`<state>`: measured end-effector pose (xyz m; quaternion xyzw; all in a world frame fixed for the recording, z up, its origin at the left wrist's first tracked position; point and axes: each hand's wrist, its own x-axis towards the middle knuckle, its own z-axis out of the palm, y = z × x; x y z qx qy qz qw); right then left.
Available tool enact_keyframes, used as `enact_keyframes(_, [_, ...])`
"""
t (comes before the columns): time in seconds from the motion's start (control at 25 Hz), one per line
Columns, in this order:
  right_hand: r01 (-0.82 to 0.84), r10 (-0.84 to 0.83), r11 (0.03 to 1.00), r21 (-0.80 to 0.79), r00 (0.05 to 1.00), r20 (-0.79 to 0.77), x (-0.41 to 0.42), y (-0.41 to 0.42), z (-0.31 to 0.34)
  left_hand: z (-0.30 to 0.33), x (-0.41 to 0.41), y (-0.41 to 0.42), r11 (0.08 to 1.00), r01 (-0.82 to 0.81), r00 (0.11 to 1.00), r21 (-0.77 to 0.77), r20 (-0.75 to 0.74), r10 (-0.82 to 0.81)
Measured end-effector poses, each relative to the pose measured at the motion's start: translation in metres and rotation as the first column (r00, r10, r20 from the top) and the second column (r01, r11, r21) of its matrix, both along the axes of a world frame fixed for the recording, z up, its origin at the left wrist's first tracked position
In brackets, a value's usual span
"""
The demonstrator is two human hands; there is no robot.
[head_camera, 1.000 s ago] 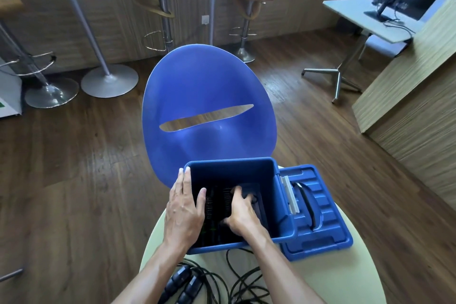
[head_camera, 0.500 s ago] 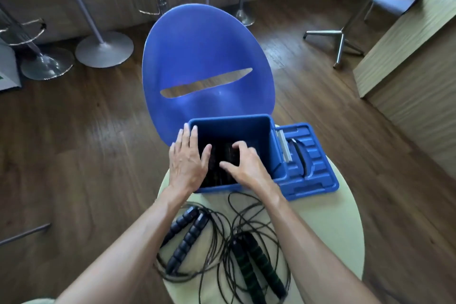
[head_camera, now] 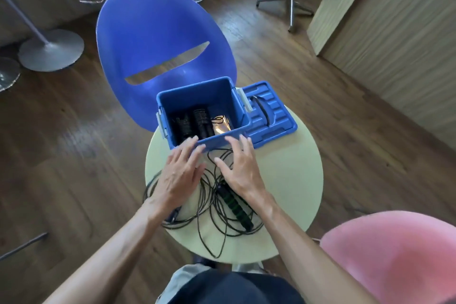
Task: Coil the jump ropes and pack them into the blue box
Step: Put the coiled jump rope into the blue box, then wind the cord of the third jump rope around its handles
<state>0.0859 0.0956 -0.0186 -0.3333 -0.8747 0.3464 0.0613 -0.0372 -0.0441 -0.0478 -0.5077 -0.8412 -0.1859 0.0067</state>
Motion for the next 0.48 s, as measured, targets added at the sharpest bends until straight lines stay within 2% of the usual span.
enact_keyframes(0.08, [0.053, -0.053, 0.999, -0.011, 0.999, 0.002, 0.021, -0.010, -0.010, -0.009, 0.006, -0.022, 0.994, 0.101, 0.995, -0.038, -0.022, -0.102])
enact_keyframes(0.16, [0.083, -0.081, 0.996, -0.029, 0.994, 0.068, 0.037, -0.018, -0.018, -0.015, 0.002, -0.037, 0.985, 0.144, 0.988, -0.096, -0.032, -0.148])
enact_keyframes(0.28, [0.108, -0.101, 0.994, -0.029, 0.980, 0.169, 0.052, -0.027, -0.029, -0.020, -0.006, -0.049, 0.972, 0.163, 0.985, -0.168, -0.030, -0.170])
enact_keyframes(0.48, [0.115, -0.112, 0.993, 0.000, 0.969, 0.219, 0.067, -0.044, -0.040, -0.028, -0.010, -0.060, 0.959, 0.164, 0.985, -0.232, -0.020, -0.174])
